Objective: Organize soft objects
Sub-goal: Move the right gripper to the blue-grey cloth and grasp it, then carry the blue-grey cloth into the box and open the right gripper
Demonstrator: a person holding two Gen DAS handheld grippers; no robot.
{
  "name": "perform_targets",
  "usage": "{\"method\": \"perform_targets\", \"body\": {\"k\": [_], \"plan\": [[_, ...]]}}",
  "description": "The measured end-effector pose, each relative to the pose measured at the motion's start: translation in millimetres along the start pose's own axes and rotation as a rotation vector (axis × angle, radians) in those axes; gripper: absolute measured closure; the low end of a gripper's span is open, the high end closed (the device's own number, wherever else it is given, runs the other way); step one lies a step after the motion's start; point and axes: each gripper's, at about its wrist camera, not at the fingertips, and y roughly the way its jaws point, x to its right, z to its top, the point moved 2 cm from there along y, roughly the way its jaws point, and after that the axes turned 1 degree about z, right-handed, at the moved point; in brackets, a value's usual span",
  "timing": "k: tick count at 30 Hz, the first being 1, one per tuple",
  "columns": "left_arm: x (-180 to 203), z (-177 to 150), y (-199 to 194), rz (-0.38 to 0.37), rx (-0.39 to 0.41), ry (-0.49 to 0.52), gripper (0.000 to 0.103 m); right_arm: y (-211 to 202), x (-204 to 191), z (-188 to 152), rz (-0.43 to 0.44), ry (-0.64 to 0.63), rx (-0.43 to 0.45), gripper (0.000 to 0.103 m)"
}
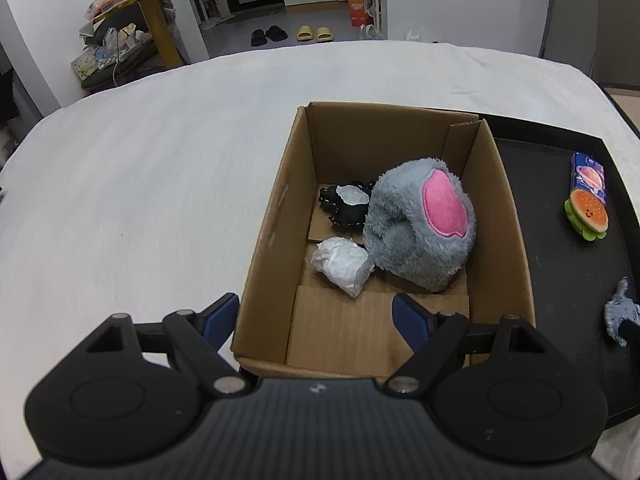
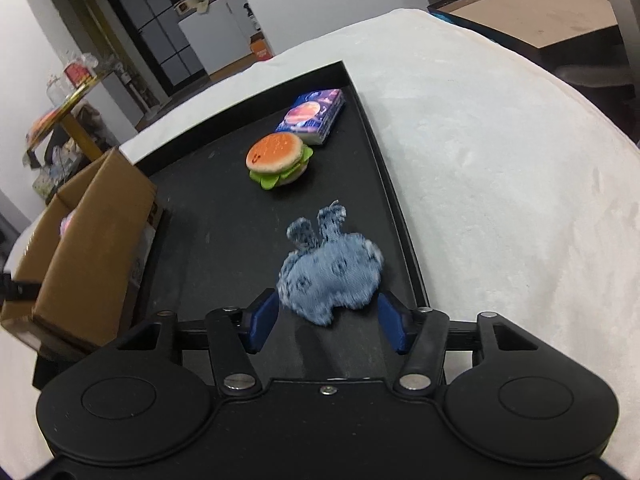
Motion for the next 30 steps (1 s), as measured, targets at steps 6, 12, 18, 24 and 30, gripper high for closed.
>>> {"method": "perform_targets", "body": {"k": [6, 12, 18, 24, 30], "plan": [[-4, -3, -4, -0.018, 0.010, -0.007, 0.021, 10, 1, 10, 0.012, 0.057, 0.026, 0.060], [-11, -8, -4, -0.047, 0.009, -0.020, 0.021, 16, 5, 17, 0.009, 0.099, 0.035, 0.083], [-19, -10, -1, -0.070, 0.006, -0.030, 0.021, 7, -1, 25, 0.025, 0.087, 0.057, 0.096], [-29, -10, 1, -0.090, 0.006, -0.048, 0.021, -3, -12, 33, 0.024, 0.073, 0.070, 0.097], [-32, -9, 1, -0.115, 0.009, -0.067, 0.021, -15, -36, 50, 0.043, 0.034, 0.115, 0.097]]}}
